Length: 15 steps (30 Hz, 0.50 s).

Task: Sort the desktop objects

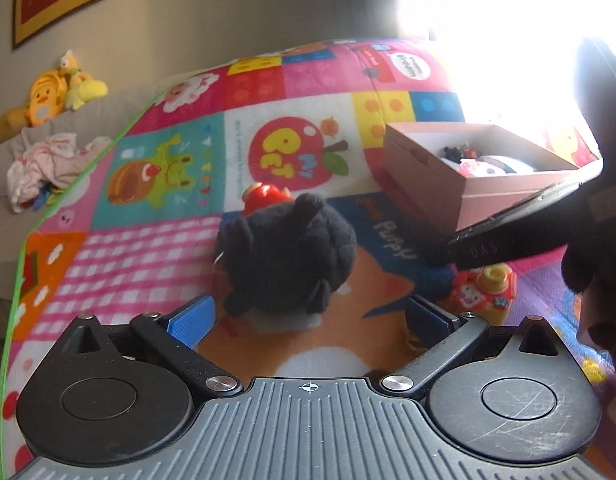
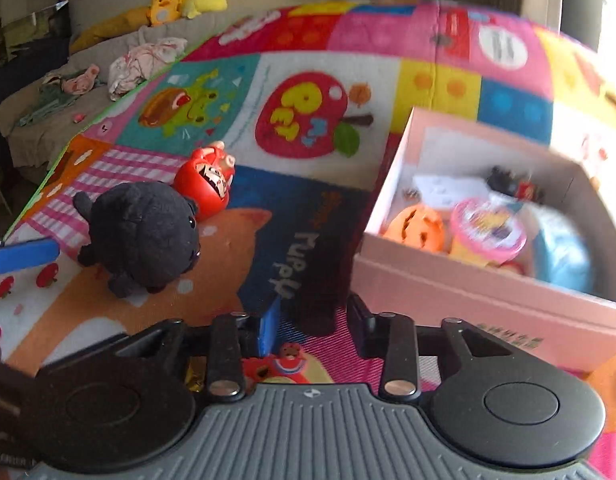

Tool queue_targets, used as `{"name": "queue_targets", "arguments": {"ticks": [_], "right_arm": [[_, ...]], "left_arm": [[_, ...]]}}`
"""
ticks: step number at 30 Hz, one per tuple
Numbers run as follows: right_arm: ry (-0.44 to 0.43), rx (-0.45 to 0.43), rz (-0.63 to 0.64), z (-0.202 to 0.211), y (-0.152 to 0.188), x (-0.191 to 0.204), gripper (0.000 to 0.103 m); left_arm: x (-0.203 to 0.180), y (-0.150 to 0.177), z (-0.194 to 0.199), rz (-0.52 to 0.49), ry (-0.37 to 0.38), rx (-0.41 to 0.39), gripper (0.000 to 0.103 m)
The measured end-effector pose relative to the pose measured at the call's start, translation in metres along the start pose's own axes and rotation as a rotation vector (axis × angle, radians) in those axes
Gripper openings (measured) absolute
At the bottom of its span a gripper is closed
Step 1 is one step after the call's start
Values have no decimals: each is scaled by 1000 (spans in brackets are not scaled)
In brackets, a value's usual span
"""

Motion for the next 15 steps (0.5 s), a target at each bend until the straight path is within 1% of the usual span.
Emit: {"name": "queue_targets", "arguments": {"ticks": [2,5,7,9,10,12,13,14,15], "right_arm": [[-8,-13,6,6,0,2,22],[-4,-51,53,33,4,0,22],[9,-61,85,53,11,-7,22],[21,-44,99,67,24,-19,22],[45,-39,104,72,30,-27,22],[152,-42,128,77,40,-44,23],[203,-41,119,79,44,-54,23],[219,-38,84,80,47,-63,23],[208,-32,42,81,49,-69,23]], "left_arm": [[4,2,1,21,8,7,103],[7,1,2,46,29,10,103],[3,0,4,54,60,17,103],[-5,-1,6,62,105,33,103],[-11,-2,7,63,126,42,103],[-23,-3,10,57,162,57,103],[-31,-2,11,44,171,65,103],[-38,-2,11,23,168,71,103],[-46,1,10,-11,148,80,103]]}}
Point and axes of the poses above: each gripper's, at about its wrist camera, not at the fingertips, and z roughly against the way its jaws point, x to its left, y to its underside, the point moved 7 cm from there along -z, roughly the way its jaws point, and after that the axes turned 6 degrees about -y, right-handed, at the moved point
